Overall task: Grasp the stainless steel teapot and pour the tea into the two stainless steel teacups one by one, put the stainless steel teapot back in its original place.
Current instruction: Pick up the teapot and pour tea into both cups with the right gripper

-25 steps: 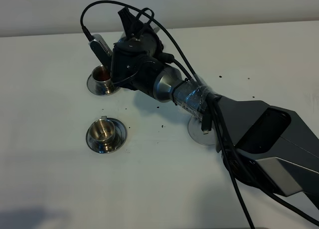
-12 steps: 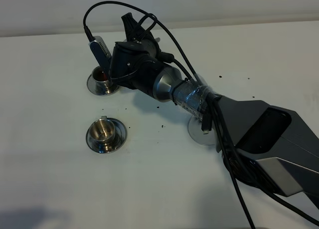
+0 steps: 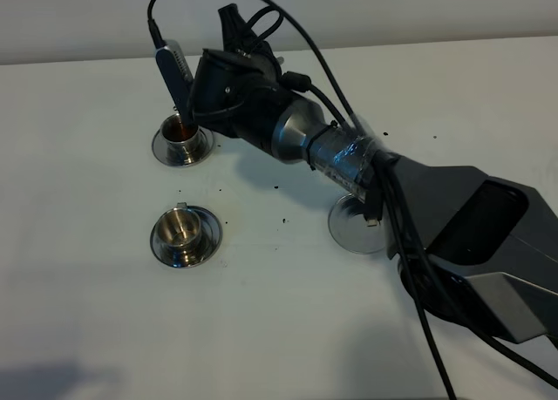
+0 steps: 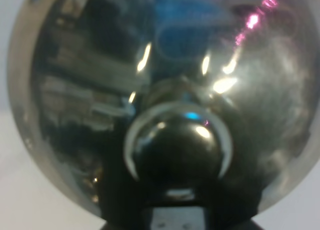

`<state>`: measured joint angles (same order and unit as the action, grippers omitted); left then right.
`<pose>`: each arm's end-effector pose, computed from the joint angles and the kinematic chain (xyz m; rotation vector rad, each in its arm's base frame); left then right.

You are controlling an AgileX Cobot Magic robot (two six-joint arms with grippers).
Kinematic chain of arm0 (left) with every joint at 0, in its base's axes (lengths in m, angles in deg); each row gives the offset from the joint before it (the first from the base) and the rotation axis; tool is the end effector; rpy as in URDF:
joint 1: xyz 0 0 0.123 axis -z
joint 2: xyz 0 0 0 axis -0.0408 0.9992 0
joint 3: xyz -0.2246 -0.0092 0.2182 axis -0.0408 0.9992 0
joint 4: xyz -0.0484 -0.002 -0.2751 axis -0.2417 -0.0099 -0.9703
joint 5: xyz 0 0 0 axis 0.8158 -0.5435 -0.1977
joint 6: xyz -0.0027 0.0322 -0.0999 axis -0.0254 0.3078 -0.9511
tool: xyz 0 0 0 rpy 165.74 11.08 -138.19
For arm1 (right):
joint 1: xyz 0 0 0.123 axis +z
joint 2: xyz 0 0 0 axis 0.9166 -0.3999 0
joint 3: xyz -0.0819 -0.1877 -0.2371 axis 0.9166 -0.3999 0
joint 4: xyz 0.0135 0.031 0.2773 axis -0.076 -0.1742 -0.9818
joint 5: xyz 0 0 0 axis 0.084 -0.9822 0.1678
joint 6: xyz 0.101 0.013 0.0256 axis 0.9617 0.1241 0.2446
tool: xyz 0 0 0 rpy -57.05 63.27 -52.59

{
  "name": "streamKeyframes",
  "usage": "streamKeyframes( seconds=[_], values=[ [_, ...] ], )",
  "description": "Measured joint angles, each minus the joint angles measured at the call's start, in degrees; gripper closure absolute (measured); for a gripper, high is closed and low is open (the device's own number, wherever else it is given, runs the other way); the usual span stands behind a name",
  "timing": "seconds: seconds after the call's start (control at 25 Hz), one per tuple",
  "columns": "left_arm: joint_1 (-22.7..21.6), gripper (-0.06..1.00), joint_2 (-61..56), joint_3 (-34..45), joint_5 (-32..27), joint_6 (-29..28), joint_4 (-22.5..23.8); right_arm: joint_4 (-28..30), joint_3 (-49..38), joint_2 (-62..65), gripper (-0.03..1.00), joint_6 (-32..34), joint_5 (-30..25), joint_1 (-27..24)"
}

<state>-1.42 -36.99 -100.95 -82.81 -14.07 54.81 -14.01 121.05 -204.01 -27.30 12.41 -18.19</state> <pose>0.0032 0.0001 0.2866 -0.1084 2.0336 0.0154 0.4584 0.4141 0.1934 -1.9301 1.4926 -1.0095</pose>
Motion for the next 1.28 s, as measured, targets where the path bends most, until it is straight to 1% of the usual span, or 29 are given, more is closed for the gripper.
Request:
streamKeyframes(
  seconds=[0.16, 0.44, 0.56, 0.64, 0.84, 0.96, 1.04, 1.12, 1.28],
  values=[
    [0.0, 0.56, 0.0, 0.0, 0.0, 0.0, 0.0, -5.5, 0.0, 2.1, 0.79, 2.0, -3.5, -0.2],
    [0.0, 0.56, 0.0, 0.0, 0.0, 0.0, 0.0, -14.1, 0.0, 4.5, 0.79, 10.5, -11.0, -1.6],
    [0.0, 0.56, 0.0, 0.0, 0.0, 0.0, 0.0, -18.9, 0.0, 4.7, 0.79, 13.5, -12.0, -2.3],
    [0.0, 0.56, 0.0, 0.0, 0.0, 0.0, 0.0, -23.4, 0.0, 4.8, 0.79, 14.7, -12.1, -3.0],
    [0.0, 0.56, 0.0, 0.0, 0.0, 0.0, 0.0, -37.4, 0.0, 4.8, 0.79, 16.9, -12.2, -6.2],
    [0.0, 0.56, 0.0, 0.0, 0.0, 0.0, 0.0, -44.7, 0.0, 4.8, 0.79, 18.2, -12.3, -8.1],
    [0.0, 0.56, 0.0, 0.0, 0.0, 0.0, 0.0, -48.6, 0.0, 4.8, 0.79, 19.3, -12.4, -9.2],
    [0.0, 0.56, 0.0, 0.0, 0.0, 0.0, 0.0, -49.7, 0.0, 4.8, 0.79, 21.2, -12.4, -9.6],
    [0.0, 0.56, 0.0, 0.0, 0.0, 0.0, 0.0, -49.7, -0.5, 4.8, 0.79, 24.2, -12.2, -9.7]
  ],
)
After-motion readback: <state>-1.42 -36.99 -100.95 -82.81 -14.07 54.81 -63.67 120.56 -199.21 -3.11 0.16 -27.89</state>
